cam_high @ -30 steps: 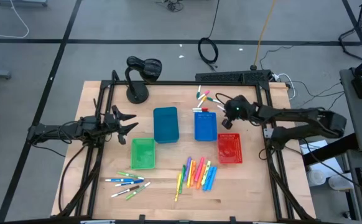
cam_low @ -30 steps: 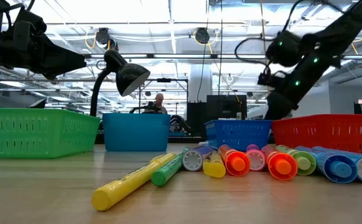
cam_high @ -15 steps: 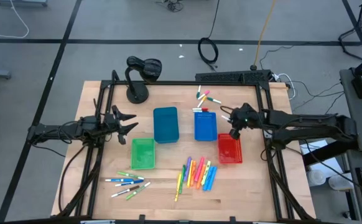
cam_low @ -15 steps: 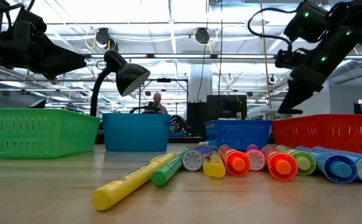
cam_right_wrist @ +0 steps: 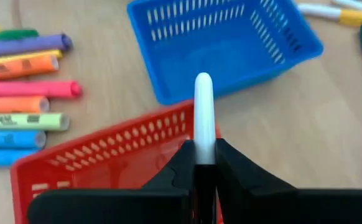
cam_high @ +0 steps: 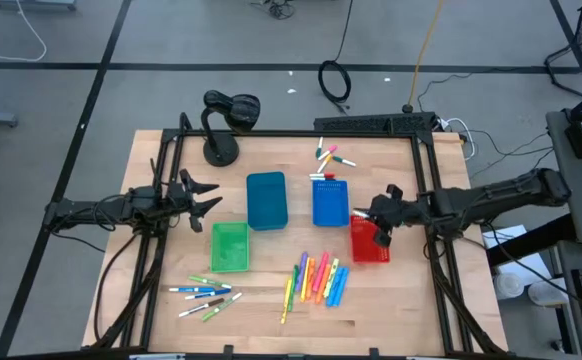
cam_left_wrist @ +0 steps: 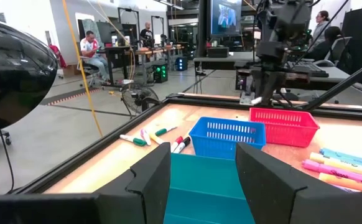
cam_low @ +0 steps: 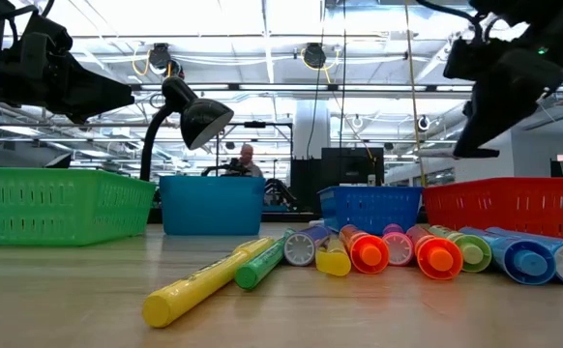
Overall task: Pick & Place Markers
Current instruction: Put the right black highlighter pen into the red bin
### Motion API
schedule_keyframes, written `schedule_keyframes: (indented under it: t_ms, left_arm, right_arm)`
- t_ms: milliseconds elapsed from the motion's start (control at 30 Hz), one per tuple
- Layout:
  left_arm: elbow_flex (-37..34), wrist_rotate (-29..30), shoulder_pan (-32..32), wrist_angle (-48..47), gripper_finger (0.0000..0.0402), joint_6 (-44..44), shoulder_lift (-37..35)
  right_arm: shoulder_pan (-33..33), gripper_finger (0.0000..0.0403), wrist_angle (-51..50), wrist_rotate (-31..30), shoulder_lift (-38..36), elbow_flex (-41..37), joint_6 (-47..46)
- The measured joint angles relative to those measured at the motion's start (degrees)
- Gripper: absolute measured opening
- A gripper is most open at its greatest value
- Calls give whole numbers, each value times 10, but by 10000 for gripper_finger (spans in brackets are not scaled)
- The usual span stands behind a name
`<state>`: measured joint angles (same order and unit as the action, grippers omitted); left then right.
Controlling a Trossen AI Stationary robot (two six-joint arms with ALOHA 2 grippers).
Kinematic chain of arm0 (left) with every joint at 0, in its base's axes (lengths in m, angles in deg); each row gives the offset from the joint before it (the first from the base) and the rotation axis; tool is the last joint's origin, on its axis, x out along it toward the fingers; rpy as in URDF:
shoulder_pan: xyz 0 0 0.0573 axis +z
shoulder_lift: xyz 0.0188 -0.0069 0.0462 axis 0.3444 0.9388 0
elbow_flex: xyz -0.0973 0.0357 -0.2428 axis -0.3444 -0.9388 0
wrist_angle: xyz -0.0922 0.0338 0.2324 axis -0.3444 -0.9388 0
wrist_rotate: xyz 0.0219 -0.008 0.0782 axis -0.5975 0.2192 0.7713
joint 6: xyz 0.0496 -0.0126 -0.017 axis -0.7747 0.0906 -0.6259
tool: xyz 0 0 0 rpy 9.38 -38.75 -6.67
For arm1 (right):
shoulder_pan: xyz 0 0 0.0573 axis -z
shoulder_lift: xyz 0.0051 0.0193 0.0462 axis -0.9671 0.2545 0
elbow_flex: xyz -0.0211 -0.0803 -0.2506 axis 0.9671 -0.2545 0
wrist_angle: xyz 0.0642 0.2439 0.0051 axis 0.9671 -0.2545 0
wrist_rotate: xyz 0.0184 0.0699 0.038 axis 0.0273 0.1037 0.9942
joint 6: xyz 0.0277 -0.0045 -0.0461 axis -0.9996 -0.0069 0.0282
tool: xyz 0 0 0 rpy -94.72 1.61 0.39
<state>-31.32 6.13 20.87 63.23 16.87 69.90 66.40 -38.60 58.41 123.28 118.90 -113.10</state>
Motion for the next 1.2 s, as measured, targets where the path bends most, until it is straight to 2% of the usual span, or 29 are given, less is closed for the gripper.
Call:
schedule_keyframes:
  t_ms: [200, 367, 1033, 1200]
  left_arm:
    - [0, 0, 0, 0, 184, 0, 0]
    - [0, 0, 0, 0, 184, 0, 0]
    - [0, 0, 0, 0, 184, 0, 0]
    - [0, 0, 0, 0, 184, 0, 0]
  right_arm:
    - [-58, 26, -48, -18, 30, 0, -92]
    - [-80, 26, -35, -16, 56, 0, -110]
    - [-81, 29, -28, -14, 63, 0, -126]
    - [-81, 41, -28, -14, 63, 0, -126]
